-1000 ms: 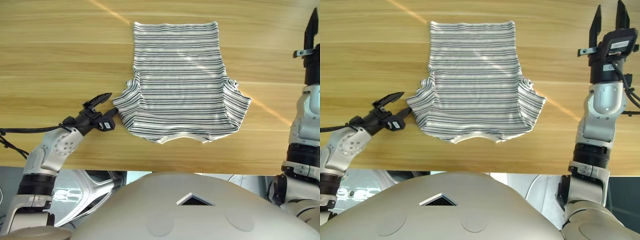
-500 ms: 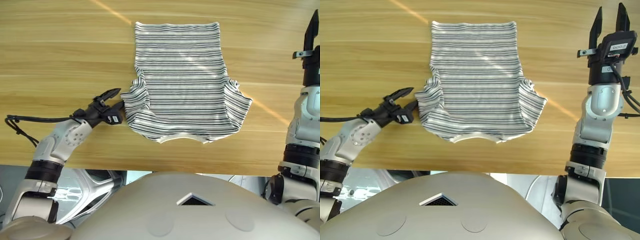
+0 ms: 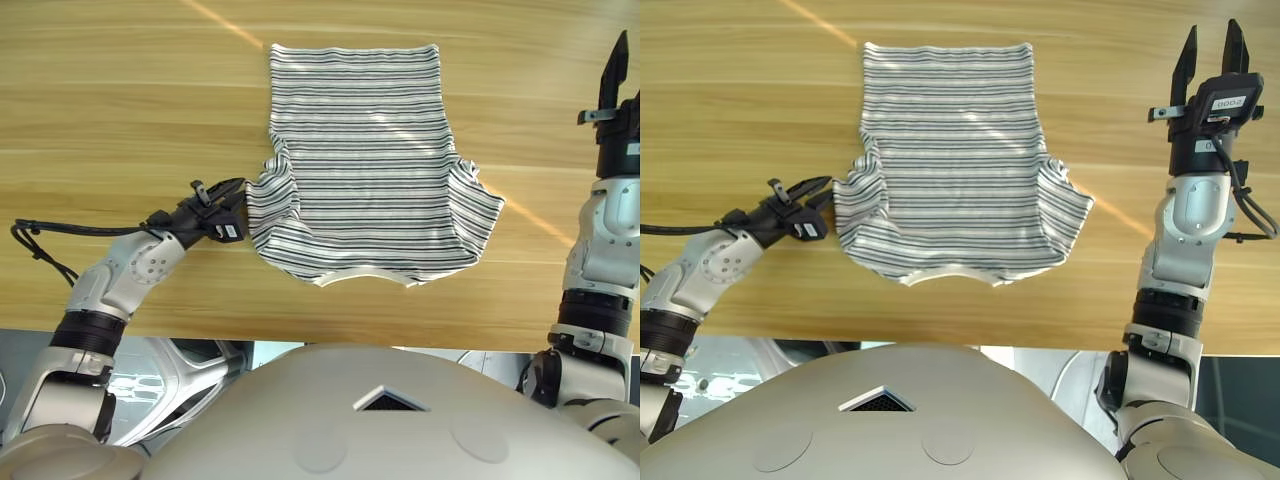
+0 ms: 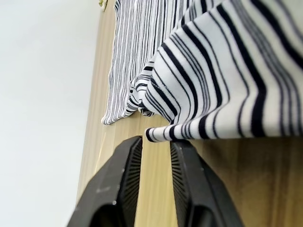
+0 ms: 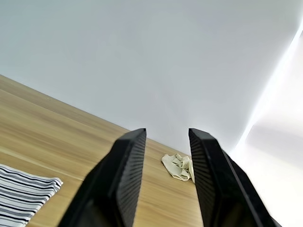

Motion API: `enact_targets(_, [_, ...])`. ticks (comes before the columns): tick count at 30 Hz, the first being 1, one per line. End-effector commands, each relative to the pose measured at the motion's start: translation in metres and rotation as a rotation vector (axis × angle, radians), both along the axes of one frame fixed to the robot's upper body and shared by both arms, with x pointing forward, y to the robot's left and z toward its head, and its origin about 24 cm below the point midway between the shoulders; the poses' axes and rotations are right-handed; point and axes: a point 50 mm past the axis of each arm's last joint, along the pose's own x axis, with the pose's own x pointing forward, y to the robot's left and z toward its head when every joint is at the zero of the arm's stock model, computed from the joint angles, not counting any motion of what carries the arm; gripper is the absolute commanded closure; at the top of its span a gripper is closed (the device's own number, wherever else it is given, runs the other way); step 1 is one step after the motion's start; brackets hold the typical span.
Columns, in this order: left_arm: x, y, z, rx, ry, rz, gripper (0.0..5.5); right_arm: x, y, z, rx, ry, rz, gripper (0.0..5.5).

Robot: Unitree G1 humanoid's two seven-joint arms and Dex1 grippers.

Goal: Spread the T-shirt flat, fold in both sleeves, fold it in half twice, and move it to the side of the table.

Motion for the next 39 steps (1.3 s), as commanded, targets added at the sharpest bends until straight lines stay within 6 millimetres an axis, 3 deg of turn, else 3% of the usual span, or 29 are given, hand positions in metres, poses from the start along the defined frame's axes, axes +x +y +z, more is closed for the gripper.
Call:
enact_targets(1, [-0.049,0.002,-0.056,0.121,0.306,-0.003,4.80,-0.001,-0.005,-0.001,0.007,0.002,-0.014,3.84])
enact_targets(7, [-0.053,0.002,-0.060,0.176,0.351,-0.061,4.97,-0.001,-0.007,0.000,0.009,0.001,-0.027,3.84])
enact_targets(13, [-0.046,0.006,-0.056,0.229,0.284,-0.068,4.97,0.000,-0.004,-0.002,0.015,0.003,-0.023,3.84])
enact_targets(19, [-0.042,0.019,-0.056,0.339,0.194,-0.024,3.55,-0.002,-0.006,-0.004,0.023,0.011,-0.032,3.84])
enact_targets(21, [-0.043,0.027,-0.057,0.408,0.178,-0.008,3.37,-0.002,-0.006,-0.006,0.025,0.016,-0.032,3.84])
enact_targets(33, [-0.044,0.027,-0.050,0.477,0.121,-0.078,3.37,0.001,-0.009,-0.014,0.047,0.047,-0.053,3.84])
enact_targets(39, [-0.057,0.024,-0.046,0.486,0.119,-0.126,3.37,0.006,-0.007,-0.016,0.051,0.062,-0.042,3.84])
